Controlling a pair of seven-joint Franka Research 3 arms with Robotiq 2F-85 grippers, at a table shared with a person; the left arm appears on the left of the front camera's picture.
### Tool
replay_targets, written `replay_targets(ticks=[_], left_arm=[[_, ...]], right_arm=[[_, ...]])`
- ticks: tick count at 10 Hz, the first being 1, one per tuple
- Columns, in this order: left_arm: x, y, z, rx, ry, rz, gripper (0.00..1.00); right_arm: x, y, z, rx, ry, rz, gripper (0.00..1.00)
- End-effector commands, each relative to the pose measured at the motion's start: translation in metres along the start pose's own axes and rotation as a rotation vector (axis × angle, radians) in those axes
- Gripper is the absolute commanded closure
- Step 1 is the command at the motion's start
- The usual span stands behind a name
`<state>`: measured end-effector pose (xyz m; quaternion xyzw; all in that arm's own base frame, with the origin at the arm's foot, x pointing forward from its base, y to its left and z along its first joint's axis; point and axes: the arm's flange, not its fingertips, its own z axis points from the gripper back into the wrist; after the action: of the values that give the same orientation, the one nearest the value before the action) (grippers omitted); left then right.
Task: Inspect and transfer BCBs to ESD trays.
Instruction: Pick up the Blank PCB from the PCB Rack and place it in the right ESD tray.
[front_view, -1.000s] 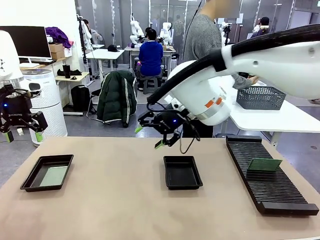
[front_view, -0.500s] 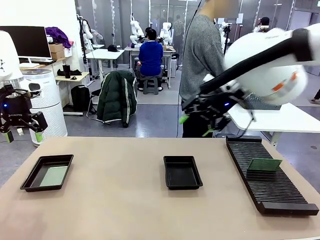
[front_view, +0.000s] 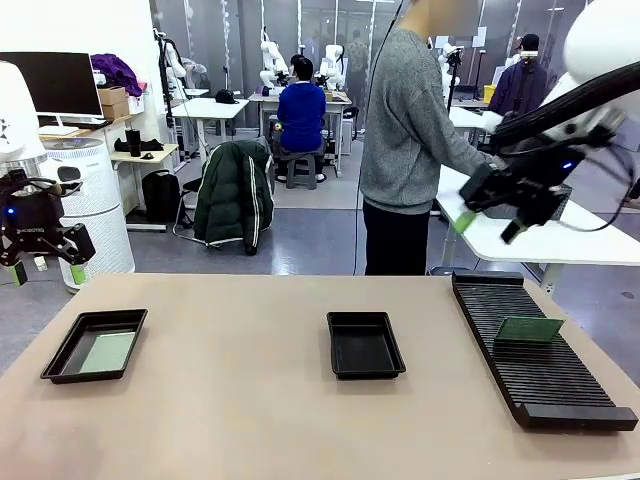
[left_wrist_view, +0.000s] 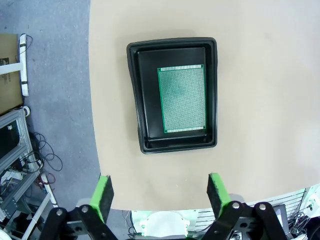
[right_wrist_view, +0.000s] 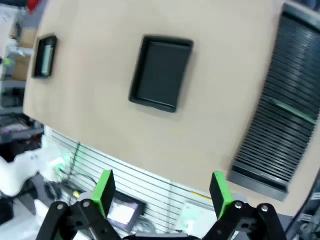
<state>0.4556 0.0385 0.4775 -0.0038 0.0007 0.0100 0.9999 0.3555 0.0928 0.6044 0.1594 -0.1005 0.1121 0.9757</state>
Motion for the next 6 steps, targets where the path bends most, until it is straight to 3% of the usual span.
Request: replay_targets(ticks=[1,6], left_arm=[[-0.001,0.000,-0.002,0.000,-0.010,-0.005,0.00],[-0.001,0.000,-0.002,0.000,-0.010,-0.005,0.00]], right_arm=[[0.005,-0.016,0.029,-0.063,0.024,0.147,0.00],[0.007,-0.055,0.096,-0.097,0.133,0.542,0.00]])
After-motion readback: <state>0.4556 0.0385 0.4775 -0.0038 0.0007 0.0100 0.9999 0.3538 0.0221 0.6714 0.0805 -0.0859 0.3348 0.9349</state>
